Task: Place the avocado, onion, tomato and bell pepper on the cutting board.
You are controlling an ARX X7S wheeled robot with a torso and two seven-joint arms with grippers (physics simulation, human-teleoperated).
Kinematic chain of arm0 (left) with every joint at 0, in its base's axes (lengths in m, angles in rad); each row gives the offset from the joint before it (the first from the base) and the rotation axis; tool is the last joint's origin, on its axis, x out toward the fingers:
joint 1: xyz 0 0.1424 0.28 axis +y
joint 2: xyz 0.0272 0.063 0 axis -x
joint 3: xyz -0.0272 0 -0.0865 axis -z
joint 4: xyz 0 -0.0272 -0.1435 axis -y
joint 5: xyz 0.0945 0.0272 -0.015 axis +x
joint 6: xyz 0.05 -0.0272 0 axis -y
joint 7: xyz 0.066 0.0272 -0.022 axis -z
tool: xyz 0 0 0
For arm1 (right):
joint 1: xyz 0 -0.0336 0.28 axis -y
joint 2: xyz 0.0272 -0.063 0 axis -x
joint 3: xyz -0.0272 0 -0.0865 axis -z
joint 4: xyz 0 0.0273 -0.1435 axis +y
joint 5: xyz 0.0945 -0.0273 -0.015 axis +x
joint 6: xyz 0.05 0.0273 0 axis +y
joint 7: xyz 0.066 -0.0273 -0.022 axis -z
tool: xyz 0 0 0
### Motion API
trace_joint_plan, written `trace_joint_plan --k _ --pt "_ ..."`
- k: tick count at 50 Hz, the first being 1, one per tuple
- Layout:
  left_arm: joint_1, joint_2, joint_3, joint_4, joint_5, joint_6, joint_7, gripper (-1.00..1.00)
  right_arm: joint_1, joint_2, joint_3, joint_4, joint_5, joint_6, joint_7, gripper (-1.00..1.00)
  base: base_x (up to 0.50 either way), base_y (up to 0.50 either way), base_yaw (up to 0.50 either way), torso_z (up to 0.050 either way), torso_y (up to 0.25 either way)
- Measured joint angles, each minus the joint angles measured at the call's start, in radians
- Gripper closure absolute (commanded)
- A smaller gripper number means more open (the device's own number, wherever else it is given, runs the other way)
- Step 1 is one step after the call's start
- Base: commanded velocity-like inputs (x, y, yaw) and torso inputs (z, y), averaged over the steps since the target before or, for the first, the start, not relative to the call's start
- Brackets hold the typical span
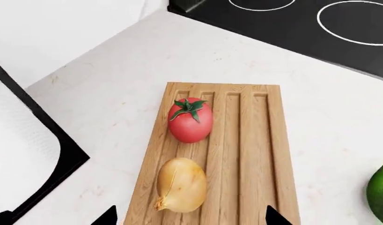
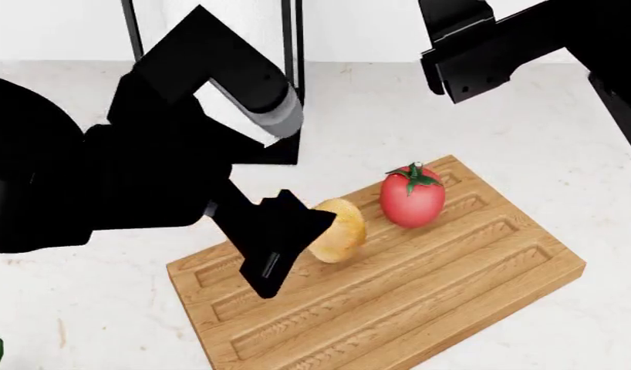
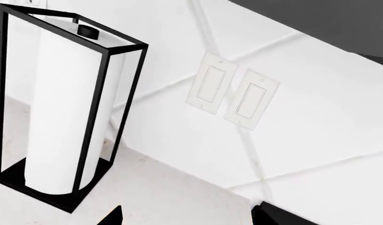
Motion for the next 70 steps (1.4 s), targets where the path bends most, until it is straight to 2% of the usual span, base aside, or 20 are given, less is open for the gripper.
trace_joint_plan --k 16,37,55,70 --pt "0.009 -0.204 -0.078 0.183 -0.254 -0.054 -0.196 -1.0 0.041 0.013 0.012 -0.008 0.046 0.025 0.035 -1.0 0.0 0.0 0.0 0.0 0.0" --pt "-0.02 -0.458 -0.04 0.35 -0.608 -0.041 -0.486 -1.0 0.058 0.02 0.014 -0.012 0.054 0.025 0.04 -1.0 0.0 0.0 0.0 0.0 0.0" --pt "-0.084 -0.611 0.059 0.427 -0.829 -0.037 -0.663 -1.0 0.042 0.012 0.003 -0.006 0.023 0.003 0.016 -1.0 0.0 0.0 0.0 0.0 0.0" --pt "-0.157 -0.684 0.164 0.447 -1.014 -0.017 -0.79 -1.0 0.045 -0.001 -0.008 0.005 0.003 -0.007 -0.001 -1.0 0.0 0.0 0.0 0.0 0.0"
